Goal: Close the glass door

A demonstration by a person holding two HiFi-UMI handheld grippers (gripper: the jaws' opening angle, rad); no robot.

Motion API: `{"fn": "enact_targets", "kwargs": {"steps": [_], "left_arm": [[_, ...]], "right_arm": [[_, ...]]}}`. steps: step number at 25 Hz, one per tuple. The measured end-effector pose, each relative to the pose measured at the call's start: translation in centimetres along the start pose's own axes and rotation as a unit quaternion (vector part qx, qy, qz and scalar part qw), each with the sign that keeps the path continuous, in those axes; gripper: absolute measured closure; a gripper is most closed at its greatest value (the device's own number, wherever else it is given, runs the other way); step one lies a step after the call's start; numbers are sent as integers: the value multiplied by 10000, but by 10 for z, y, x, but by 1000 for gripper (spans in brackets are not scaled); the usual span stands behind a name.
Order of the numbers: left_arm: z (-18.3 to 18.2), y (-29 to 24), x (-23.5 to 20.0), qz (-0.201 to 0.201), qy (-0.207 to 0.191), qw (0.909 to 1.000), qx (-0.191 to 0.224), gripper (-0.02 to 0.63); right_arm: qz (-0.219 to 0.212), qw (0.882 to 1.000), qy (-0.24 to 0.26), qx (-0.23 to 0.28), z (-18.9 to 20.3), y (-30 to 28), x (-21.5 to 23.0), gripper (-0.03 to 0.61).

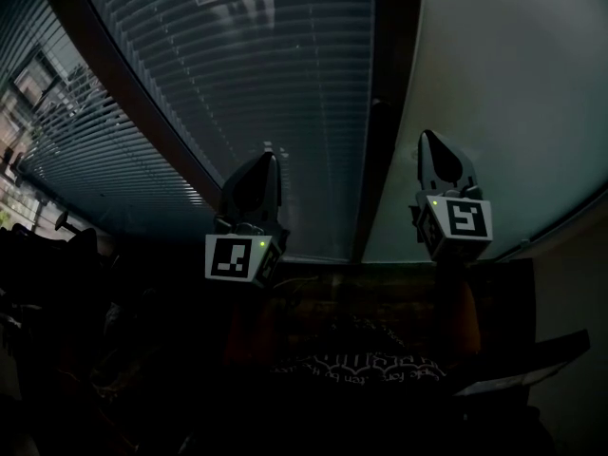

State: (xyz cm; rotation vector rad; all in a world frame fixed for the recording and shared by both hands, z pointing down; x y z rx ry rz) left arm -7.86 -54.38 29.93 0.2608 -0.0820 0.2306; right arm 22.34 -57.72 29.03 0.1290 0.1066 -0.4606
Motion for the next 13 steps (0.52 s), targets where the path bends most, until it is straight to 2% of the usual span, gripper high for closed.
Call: {"fn": "enact_targets", "kwargs": {"steps": [6,13], "left_arm": [[4,5,1,-22,4,10000,-13,612],[-5,5,1,-22,-21,10000,14,612]], "right_arm": [[-65,9998,-157,-40,9,2,-2,575],[-70,9999,-148,-43,1,5,0,575]]}}
Point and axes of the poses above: the fingertips, and each gripper's own axes: y backward along the fingers, x to its right, z out of its underside, the point moved 9 cm from there along y, backward along the fingers, and after that the axes turned 10 degrees about -z, right-handed, at the moved point
